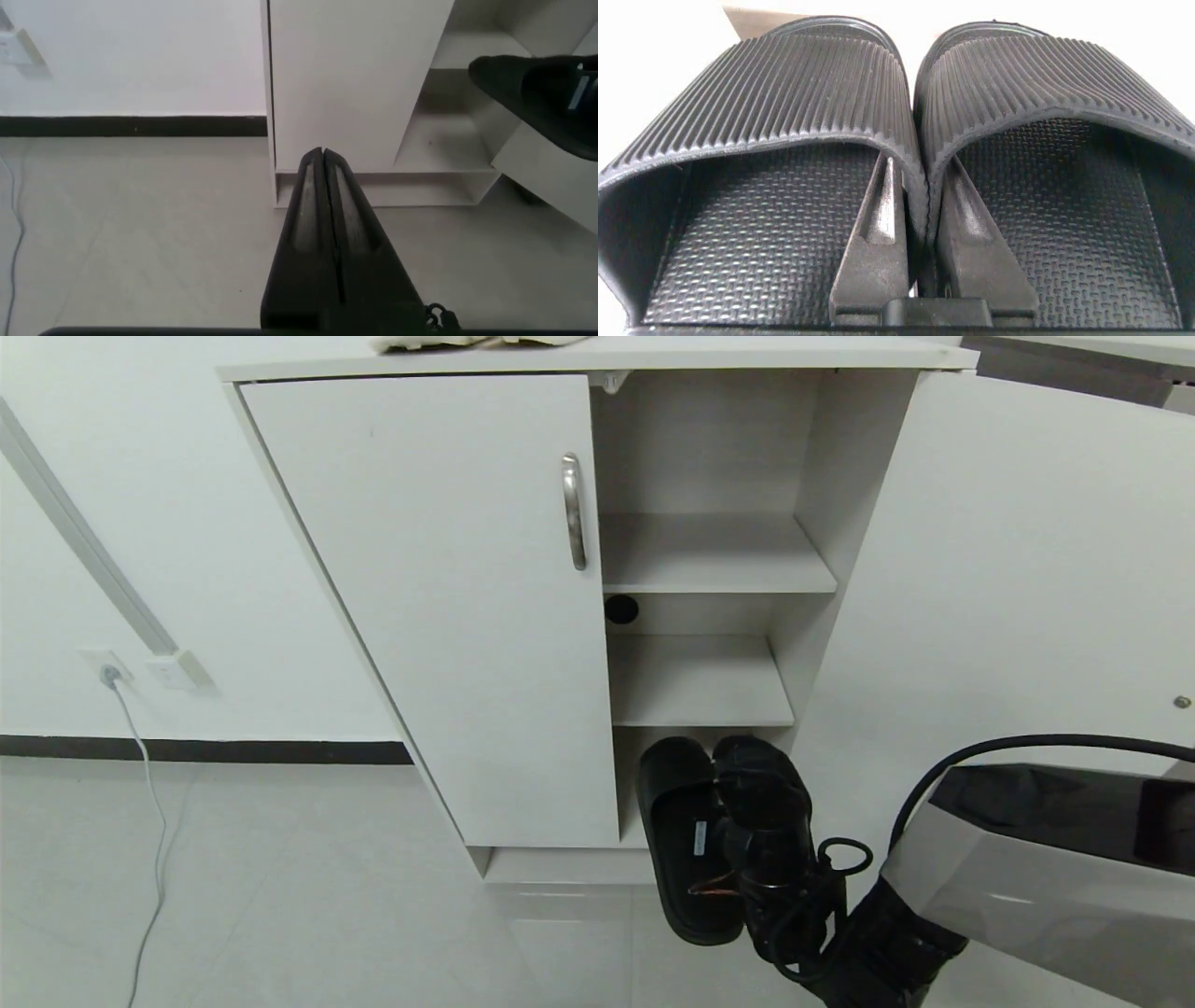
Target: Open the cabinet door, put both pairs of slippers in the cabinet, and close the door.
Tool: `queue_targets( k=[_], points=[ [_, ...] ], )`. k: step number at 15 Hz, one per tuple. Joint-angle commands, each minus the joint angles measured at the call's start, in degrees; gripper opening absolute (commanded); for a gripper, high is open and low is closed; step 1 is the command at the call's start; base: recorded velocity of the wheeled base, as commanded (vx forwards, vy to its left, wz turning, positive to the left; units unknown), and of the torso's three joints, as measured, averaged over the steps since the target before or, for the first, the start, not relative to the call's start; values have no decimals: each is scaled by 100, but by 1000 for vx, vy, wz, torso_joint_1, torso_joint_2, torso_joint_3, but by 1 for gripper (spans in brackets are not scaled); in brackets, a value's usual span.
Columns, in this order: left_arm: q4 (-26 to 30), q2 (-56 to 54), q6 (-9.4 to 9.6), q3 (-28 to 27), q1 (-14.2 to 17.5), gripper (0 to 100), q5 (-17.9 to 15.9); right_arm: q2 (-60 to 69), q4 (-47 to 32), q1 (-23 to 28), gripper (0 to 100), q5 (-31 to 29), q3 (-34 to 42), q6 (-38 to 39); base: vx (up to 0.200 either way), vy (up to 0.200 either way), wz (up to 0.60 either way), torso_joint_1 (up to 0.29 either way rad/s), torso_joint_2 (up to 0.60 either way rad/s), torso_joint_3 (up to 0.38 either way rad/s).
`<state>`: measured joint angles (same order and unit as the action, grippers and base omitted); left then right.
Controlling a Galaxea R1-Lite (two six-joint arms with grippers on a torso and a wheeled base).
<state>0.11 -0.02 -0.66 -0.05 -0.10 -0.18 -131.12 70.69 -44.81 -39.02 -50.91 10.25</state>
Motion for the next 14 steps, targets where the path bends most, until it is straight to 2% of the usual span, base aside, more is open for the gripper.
queue_targets(
  k=[1,3,6,11,14],
  points=[
    [-2,11,-4,-4,1,0,1,-388,401,8,0,0,-358,-524,0,0,0,7,-2,-207],
    [-2,11,4,5,1,0,1,-423,788,34,0,-35,-420,-885,0,0,0,5,2,-190],
    [-2,11,22,5,1,0,1,-432,797,219,0,-35,-780,-1087,0,0,0,4,4,-152],
    [-2,2,-22,5,1,0,45,-379,700,298,0,-27,-1176,-1517,0,0,0,0,0,0],
    [-2,11,-13,5,10,0,45,-397,560,333,0,-9,-1211,-1509,0,0,0,0,0,0]
  ],
)
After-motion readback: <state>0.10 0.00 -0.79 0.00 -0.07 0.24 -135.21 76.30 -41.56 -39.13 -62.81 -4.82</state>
